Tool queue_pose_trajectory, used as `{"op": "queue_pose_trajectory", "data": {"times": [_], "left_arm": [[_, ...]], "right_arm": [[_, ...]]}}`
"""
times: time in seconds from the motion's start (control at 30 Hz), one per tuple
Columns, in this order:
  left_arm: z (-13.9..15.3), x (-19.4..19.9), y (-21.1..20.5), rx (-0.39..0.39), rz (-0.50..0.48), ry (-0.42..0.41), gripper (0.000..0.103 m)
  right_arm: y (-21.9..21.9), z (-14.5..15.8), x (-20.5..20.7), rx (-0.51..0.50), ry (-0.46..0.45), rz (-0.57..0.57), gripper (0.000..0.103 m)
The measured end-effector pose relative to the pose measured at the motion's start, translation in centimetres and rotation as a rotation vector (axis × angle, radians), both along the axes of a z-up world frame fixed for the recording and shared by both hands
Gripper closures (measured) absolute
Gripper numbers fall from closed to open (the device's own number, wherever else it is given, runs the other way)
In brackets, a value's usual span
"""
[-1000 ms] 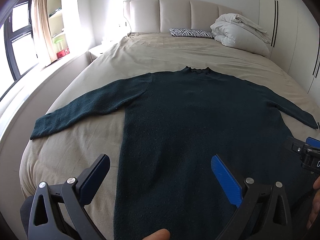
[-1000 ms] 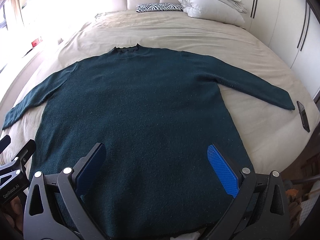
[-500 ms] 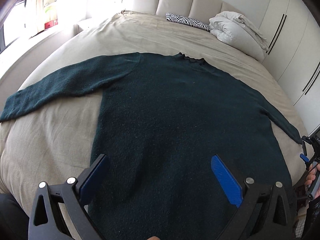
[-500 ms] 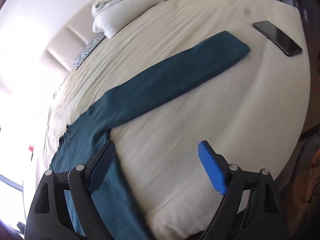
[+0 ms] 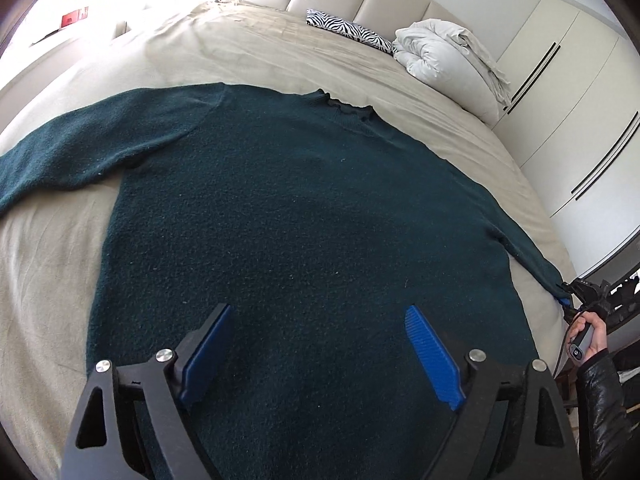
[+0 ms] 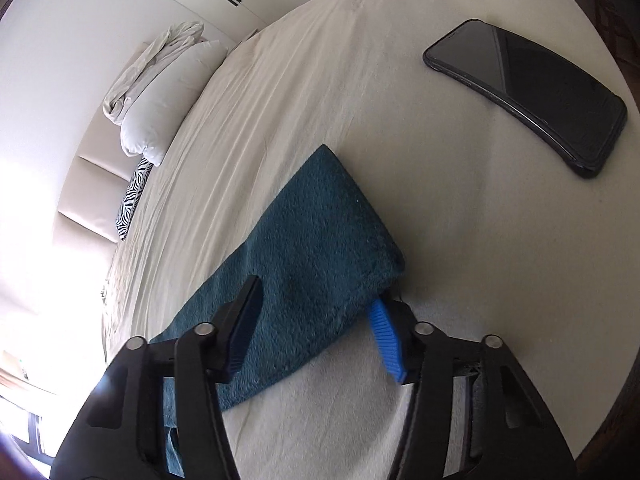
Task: Fold small clothes
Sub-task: 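Grasp the dark teal sweater's sleeve cuff with the right tool, then fold the held sleeve across the sweater body with the right tool, release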
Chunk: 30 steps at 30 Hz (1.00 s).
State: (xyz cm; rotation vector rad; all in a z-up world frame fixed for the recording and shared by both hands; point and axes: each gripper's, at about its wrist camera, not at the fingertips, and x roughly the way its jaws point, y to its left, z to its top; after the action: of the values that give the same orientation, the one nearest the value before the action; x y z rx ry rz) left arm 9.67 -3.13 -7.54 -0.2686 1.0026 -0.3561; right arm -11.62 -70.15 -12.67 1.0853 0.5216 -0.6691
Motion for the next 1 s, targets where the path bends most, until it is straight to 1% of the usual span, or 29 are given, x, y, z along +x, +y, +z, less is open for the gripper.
{"op": "queue_pose_trajectory", "data": {"times": [0.03,0.07,0.1,0.2,0.3,0.37,0.43,0.5,0.57,0.63,0.7,0.77,0.8,0.87,0.9,0.93,0.97,1.0], "left_arm": [[-0.2,0.3,-0.1,-0.011,-0.003,0.007,0.020],[-0.3,0.6,-0.1,-0.019,-0.003,0.012,0.020],[-0.4,1.0,-0.1,-0.027,-0.003,0.017,0.020],[-0.2,2.0,-0.1,-0.055,-0.010,0.014,0.020],[0.1,2.9,0.2,-0.087,-0.006,0.005,0.020],[0.4,3.5,0.7,-0.122,0.003,0.002,0.020],[0.6,3.9,1.3,-0.151,0.019,-0.002,0.020],[0.9,4.3,2.1,-0.167,0.045,-0.009,0.020],[0.9,4.9,3.0,-0.178,0.073,-0.008,0.020],[0.8,5.5,4.0,-0.201,0.098,0.000,0.020],[0.4,6.0,4.7,-0.231,0.113,0.016,0.020],[0.1,6.5,5.2,-0.260,0.118,0.028,0.020],[-0.1,6.8,5.3,-0.274,0.116,0.036,0.020],[-0.5,7.5,5.2,-0.297,0.115,0.053,0.019],[-0.6,8.0,5.0,-0.310,0.109,0.060,0.018],[-0.7,8.4,4.7,-0.325,0.098,0.065,0.017],[-0.7,8.9,4.3,-0.335,0.089,0.068,0.015],[-0.7,9.4,3.8,-0.342,0.079,0.070,0.012]], "right_arm": [[-0.7,-0.2,0.4,0.002,0.024,-0.007,0.085],[-1.3,-0.3,0.8,0.001,0.041,-0.009,0.087],[-1.4,-0.1,1.3,-0.007,0.051,-0.001,0.095],[0.1,2.0,3.6,-0.092,0.102,0.039,0.096],[3.0,5.5,6.3,-0.192,0.111,0.116,0.096],[5.8,8.0,9.7,-0.278,0.122,0.209,0.097],[9.5,10.1,13.6,-0.363,0.127,0.333,0.097],[14.7,11.8,17.9,-0.433,0.125,0.471,0.097],[20.2,12.5,21.8,-0.498,0.126,0.608,0.097],[25.7,12.3,24.9,-0.538,0.128,0.729,0.097],[31.4,11.3,27.5,-0.554,0.134,0.828,0.097],[35.8,9.3,29.3,-0.576,0.163,0.906,0.097],[37.9,8.1,29.9,-0.571,0.174,0.936,0.097],[41.8,5.9,30.7,-0.557,0.203,0.983,0.097],[44.3,4.7,29.6,-0.556,0.218,0.998,0.096],[46.1,3.7,29.1,-0.540,0.229,1.017,0.094],[46.7,2.9,29.6,-0.515,0.243,1.031,0.092],[47.9,2.0,29.1,-0.499,0.259,1.034,0.091]]}}
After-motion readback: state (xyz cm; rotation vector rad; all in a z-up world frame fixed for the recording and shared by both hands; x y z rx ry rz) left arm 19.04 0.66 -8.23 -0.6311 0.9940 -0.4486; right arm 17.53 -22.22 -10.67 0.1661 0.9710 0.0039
